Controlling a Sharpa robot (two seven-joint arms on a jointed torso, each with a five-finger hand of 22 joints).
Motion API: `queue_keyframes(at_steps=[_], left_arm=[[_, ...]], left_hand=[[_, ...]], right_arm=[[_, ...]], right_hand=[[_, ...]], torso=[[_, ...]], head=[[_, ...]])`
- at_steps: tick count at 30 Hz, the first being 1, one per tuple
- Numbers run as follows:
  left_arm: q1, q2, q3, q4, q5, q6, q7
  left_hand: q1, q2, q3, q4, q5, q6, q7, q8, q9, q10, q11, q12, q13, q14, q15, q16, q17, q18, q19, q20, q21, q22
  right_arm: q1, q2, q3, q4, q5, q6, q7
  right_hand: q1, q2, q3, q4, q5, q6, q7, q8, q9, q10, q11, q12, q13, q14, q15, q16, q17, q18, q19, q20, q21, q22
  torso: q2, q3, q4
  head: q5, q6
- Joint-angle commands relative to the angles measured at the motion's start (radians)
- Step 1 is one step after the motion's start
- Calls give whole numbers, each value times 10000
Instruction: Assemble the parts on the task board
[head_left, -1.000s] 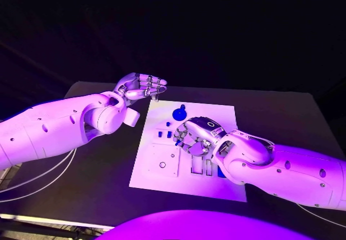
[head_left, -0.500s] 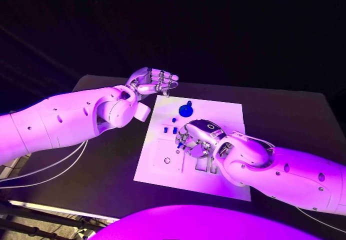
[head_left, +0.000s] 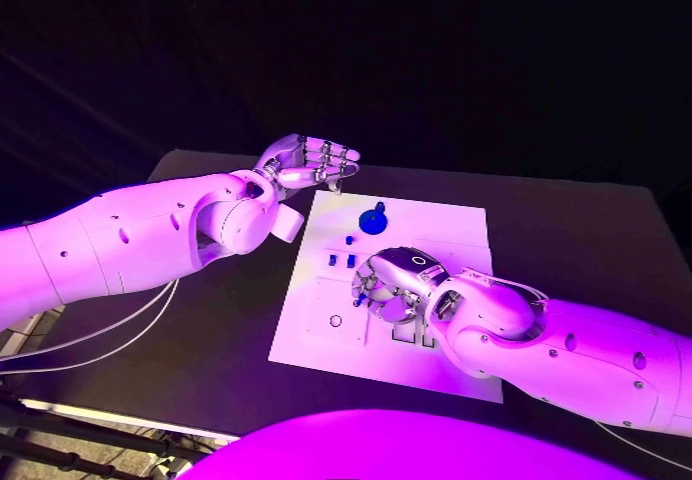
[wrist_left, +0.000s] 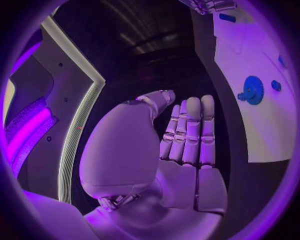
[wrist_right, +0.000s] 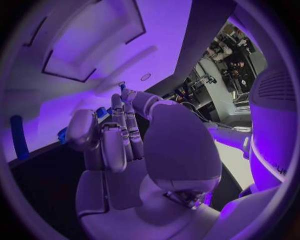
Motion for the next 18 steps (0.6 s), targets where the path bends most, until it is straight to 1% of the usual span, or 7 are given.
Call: queue_keyframes(at_steps=[1,6,11,18], left_arm=[[11,14,6,-2,32,93,87],[11,8,6,-20,0,146,39],[11,-4,6,-25,-10,184,11],[13,-18,6,-22,-14,217,-18]], left_hand=[[52,64,-27,-47,32,-54,16,-59,-9,-58,-18,30,12,-75,-17,-53,-15,124,-77,-20,-67,10],[60,76,-32,-63,35,-107,34,-82,-25,-131,1,30,7,-93,-3,-50,-20,124,-92,-8,-69,16],[58,78,-35,-63,34,-115,37,-85,-28,-143,5,30,6,-95,0,-49,-21,124,-94,-6,-69,17],[58,78,-35,-63,34,-115,37,-85,-28,-143,5,30,6,-95,0,-49,-21,124,-94,-6,-69,17]], right_arm=[[-31,41,-3,0,-215,235,-52],[-55,88,-3,-40,-289,89,-172],[-73,139,-3,-87,-413,-93,-283],[-93,193,-3,-123,-501,-52,-355]], right_hand=[[-49,97,68,-16,2,-36,29,64,25,421,-379,41,361,444,-34,55,-22,-131,-63,8,-44,-8],[-50,97,69,-17,-1,-36,29,65,27,421,-379,40,362,441,-34,49,-36,-128,-72,9,-56,-21],[-50,98,70,-19,-5,-37,28,66,30,421,-379,39,364,441,-34,49,-38,-128,-72,9,-55,-18],[-50,98,70,-19,-5,-37,28,66,30,421,-379,39,364,441,-34,49,-38,-128,-72,9,-55,-18]], torso=[[0,-1,2],[-6,4,16],[2,-17,17],[5,-19,17]], head=[[-18,0],[-26,0],[-41,0],[-47,0]])
